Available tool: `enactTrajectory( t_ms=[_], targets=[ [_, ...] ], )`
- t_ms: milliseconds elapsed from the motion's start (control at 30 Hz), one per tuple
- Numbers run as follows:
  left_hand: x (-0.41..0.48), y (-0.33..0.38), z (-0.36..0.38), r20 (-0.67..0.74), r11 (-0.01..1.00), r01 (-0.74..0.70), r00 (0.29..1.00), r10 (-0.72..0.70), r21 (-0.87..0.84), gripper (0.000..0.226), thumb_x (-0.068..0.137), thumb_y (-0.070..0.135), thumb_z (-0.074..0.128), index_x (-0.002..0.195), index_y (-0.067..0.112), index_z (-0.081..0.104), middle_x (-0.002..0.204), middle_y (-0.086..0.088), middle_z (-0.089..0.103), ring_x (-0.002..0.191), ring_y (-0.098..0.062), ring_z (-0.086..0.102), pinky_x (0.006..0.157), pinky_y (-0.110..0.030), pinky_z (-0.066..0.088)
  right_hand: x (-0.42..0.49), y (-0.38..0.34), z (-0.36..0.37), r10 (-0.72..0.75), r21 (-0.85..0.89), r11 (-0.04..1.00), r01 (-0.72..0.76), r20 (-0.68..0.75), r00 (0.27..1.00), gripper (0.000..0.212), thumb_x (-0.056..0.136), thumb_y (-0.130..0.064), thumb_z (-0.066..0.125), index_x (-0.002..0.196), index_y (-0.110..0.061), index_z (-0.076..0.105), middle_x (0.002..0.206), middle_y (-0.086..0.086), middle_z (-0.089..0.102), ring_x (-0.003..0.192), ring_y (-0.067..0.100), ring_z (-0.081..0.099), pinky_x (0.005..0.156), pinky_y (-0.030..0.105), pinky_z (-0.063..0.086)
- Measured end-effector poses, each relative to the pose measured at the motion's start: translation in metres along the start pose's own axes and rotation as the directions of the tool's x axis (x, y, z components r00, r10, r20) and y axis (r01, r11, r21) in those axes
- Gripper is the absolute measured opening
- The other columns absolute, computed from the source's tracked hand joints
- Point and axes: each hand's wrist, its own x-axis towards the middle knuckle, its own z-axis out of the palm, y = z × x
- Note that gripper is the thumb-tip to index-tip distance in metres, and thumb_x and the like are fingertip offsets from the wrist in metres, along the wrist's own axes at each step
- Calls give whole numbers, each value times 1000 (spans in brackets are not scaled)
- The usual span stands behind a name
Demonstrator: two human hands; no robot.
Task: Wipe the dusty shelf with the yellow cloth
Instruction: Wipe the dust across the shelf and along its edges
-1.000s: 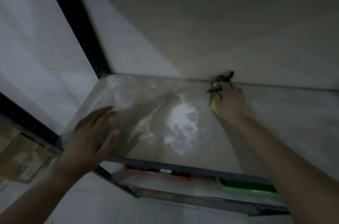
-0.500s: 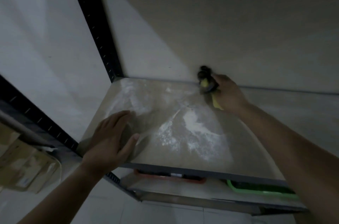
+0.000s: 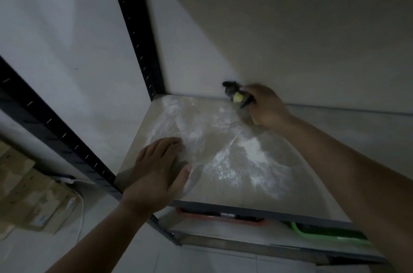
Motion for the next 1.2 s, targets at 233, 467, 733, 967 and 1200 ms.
enactTrajectory(
  t_ms=[233,467,733,967,1200],
  targets=[
    [0,-3,1,-16,999,-33,999,33,20,51,92,50,51,132,20,59,140,5,56,132,-18,51,107,-36,39,5,-27,44,-77,-91,992,90,140,987,44,78,-21,42,114,-14,68,113,13,67,102,34,63,87,38,51],
    [1,-4,1,-12,999,-35,999,35,6,52,91,51,50,132,21,59,142,5,55,136,-18,49,110,-36,38,-36,-28,19,-110,263,961,82,95,989,36,86,-15,53,117,-24,68,117,-2,68,105,9,61,92,16,45],
    [-1,-2,3,25,1000,-21,999,20,22,69,94,55,36,149,18,54,162,1,44,153,-20,36,124,-44,29,-143,87,-65,431,48,902,-430,-168,886,25,83,-26,57,99,-39,72,106,-11,71,88,4,68,80,28,58],
    [1,-3,3,59,999,-32,998,30,44,70,93,57,32,152,22,48,165,3,37,155,-20,28,125,-39,19,-183,70,-22,500,-137,837,-530,-205,842,49,93,-20,50,139,-2,48,151,22,37,128,45,44,106,51,39],
    [1,-6,5,50,998,-43,998,41,48,66,93,56,35,148,22,50,160,3,41,151,-21,33,123,-41,24,-149,-18,31,348,-153,915,-372,-165,923,45,94,-19,46,139,-14,47,148,9,42,125,29,49,102,36,41]
  ],
)
